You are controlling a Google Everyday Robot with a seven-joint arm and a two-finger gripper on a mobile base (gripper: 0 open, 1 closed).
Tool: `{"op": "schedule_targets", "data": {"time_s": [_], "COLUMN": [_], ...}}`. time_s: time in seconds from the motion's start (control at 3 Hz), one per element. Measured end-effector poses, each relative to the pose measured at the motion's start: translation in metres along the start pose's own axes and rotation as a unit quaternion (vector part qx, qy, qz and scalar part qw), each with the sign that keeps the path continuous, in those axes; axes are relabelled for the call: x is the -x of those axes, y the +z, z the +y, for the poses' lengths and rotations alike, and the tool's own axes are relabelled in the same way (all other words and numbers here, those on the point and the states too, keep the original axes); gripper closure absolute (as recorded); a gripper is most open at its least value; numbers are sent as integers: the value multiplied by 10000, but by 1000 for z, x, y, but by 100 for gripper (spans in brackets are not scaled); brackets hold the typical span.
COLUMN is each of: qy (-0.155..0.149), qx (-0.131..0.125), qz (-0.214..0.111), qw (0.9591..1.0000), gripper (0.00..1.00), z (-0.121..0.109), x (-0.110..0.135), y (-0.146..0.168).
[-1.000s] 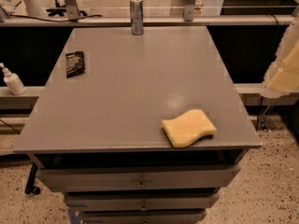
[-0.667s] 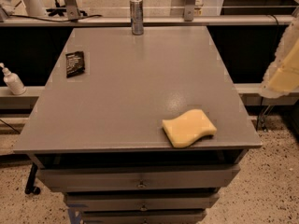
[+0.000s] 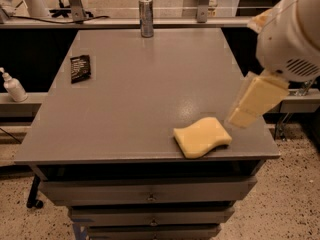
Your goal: Move sponge near rxbar chocolate
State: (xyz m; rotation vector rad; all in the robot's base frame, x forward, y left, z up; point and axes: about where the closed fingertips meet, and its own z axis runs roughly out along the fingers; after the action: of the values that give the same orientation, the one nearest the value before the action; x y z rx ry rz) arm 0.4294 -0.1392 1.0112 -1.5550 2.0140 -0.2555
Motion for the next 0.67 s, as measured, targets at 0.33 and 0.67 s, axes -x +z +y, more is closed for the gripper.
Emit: {"op": "schedule_targets", "data": {"time_s": [0.33, 0.67], "qy": [249, 487], "qx": [243, 685], "qz": [-33, 17], "qw": [9994, 9965], "gripper": [0, 0], "z": [10, 27], "x": [-5, -19], "y": [55, 94]}}
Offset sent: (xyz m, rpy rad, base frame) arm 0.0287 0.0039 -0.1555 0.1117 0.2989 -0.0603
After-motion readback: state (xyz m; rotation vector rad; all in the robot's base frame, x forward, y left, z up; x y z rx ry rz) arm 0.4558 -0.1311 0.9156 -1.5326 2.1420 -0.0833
